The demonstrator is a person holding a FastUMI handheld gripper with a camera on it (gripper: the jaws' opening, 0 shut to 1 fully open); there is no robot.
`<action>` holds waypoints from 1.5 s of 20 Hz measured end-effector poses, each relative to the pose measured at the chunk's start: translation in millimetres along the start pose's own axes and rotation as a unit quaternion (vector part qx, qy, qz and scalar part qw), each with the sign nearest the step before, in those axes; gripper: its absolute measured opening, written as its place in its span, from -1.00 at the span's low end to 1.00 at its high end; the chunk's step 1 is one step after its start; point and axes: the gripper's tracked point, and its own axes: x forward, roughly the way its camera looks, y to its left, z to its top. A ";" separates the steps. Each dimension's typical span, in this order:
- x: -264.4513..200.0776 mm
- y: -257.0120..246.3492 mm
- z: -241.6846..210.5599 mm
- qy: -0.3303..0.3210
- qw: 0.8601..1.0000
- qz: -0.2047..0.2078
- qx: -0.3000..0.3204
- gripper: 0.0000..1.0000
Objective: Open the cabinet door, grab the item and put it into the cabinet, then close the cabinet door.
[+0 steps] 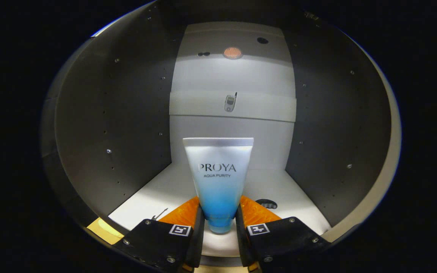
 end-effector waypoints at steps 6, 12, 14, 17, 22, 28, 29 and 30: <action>20.3 -3.0 -9.5 -0.002 1.000 0.004 0.028 -0.17; 23.1 1.5 -8.7 -0.011 0.999 0.024 0.040 -0.02; 19.1 -2.6 -6.7 -0.014 0.999 0.015 0.047 0.23; 12.3 -11.7 7.0 -0.034 0.998 -0.002 0.057 0.66; -27.0 -6.3 20.7 -0.043 0.998 0.001 0.051 0.70; -113.7 16.8 37.0 -0.077 0.994 0.016 0.074 0.84; -128.3 18.5 36.8 -0.076 0.994 0.014 0.075 0.84; -142.5 22.1 35.7 -0.076 0.994 0.016 0.073 0.84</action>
